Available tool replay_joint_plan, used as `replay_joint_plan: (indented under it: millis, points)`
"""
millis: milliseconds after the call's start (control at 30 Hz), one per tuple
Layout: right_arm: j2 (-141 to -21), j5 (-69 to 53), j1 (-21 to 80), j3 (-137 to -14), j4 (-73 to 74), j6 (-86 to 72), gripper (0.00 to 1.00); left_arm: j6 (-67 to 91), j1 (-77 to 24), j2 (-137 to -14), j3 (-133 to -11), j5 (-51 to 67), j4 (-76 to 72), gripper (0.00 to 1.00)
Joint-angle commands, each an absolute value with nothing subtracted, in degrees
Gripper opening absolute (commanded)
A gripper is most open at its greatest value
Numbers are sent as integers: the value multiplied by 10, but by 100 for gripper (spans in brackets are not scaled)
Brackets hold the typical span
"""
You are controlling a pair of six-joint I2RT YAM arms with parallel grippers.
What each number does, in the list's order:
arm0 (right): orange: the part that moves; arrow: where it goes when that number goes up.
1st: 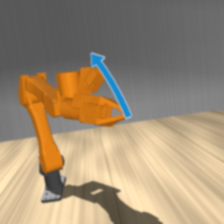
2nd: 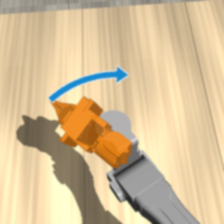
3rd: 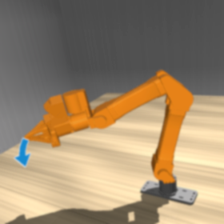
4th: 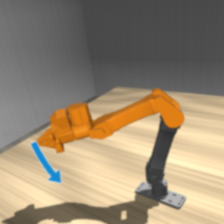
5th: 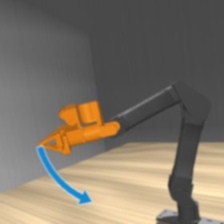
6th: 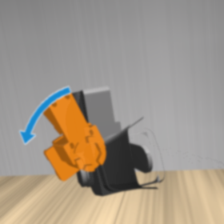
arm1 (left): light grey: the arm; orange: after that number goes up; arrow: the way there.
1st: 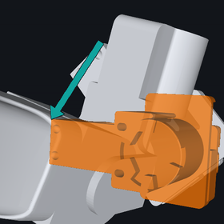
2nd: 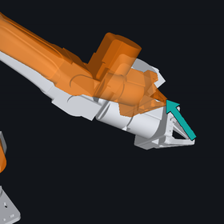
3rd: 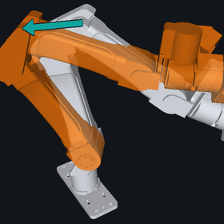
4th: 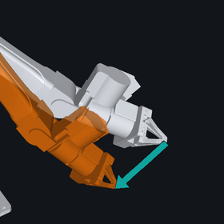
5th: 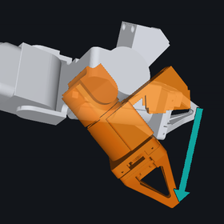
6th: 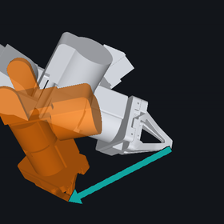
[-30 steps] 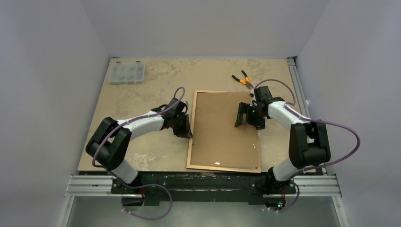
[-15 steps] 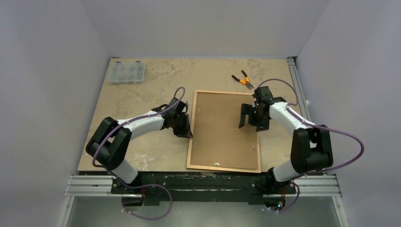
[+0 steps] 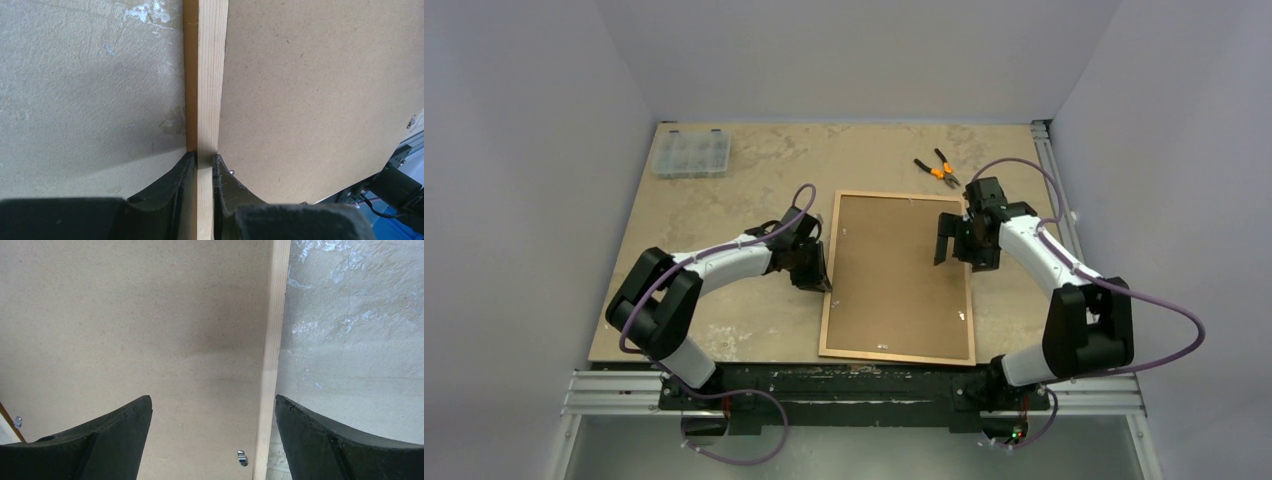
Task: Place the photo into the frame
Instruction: Place the photo frame item in the photo frame, then move the photo frame to the center of the board.
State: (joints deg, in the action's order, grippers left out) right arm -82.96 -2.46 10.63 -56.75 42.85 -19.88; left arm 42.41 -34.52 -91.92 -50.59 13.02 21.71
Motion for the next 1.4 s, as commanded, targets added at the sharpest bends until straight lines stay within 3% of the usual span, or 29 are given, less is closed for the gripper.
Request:
replay_joint_plan:
  millis: [0, 333, 567, 967, 1200, 1367]
  points:
    - [-814, -10, 110, -595, 430, -201, 88, 414, -352, -946, -501, 79, 223, 10]
    - [-848, -39, 91, -594, 400, -210, 74, 414, -353, -946, -500, 78, 223, 10]
    - [-883, -43, 90, -597, 378, -213, 71, 414, -353, -949, -500, 78, 221, 10]
    - [-910, -26, 90, -580, 354, -210, 71, 413, -354, -951, -501, 79, 221, 10]
    - [-888, -1, 90, -578, 354, -210, 82, 413, -354, -955, -503, 80, 221, 10]
    - [-907, -30, 90, -572, 341, -207, 83, 414, -356, -958, -505, 81, 221, 10]
